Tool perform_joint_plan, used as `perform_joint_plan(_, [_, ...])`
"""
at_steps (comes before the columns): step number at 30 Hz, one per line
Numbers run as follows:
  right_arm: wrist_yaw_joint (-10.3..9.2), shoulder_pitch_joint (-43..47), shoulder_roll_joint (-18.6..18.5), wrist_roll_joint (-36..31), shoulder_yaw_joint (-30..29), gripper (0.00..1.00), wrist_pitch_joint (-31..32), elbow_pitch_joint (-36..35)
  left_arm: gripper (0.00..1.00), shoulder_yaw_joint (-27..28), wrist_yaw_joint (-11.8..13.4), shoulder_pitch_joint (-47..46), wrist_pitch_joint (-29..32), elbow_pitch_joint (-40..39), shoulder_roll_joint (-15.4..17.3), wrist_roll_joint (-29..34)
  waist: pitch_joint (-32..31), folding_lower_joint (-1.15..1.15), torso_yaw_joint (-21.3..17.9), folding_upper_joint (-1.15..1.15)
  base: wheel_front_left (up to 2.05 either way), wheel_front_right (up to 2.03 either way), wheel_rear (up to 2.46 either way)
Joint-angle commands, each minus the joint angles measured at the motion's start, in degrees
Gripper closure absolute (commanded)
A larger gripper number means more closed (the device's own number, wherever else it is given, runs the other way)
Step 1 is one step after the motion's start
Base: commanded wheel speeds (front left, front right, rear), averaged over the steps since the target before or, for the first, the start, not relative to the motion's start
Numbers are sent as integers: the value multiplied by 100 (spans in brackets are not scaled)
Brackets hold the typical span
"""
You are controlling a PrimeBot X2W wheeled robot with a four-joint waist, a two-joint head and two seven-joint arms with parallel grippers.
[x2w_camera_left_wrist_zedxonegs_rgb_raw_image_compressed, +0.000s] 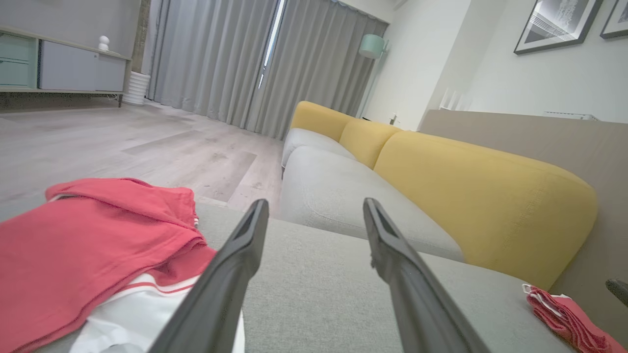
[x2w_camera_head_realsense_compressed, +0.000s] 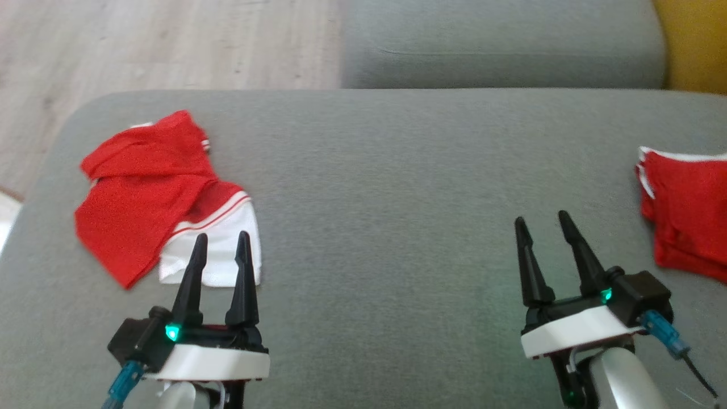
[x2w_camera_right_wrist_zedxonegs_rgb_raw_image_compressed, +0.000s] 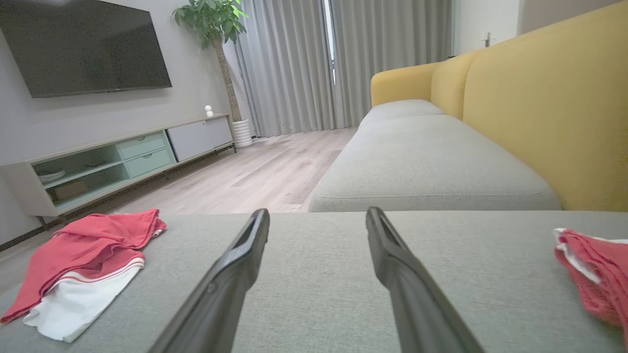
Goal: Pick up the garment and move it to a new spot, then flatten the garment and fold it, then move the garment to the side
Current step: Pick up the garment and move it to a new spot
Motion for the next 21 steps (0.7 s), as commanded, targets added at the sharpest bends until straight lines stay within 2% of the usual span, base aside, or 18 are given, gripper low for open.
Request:
perform_joint_plan(1, [37, -36, -3, 58, 197, 0, -63, -159, 0, 232, 26, -133, -31, -178, 10, 69, -76, 0, 249, 0, 0, 0, 0])
perform_joint_plan(11, [37, 54, -3, 161, 370, 0, -63, -122, 0, 387, 55, 21, -31, -217, 10, 139, -151, 0, 741, 0, 0, 0, 0])
perform_joint_plan(21, [37, -37, -3, 149, 407, 0, -63, -166, 0, 735, 40, -154, -31, -278, 10, 283, 108, 0, 660, 0, 0, 0, 0])
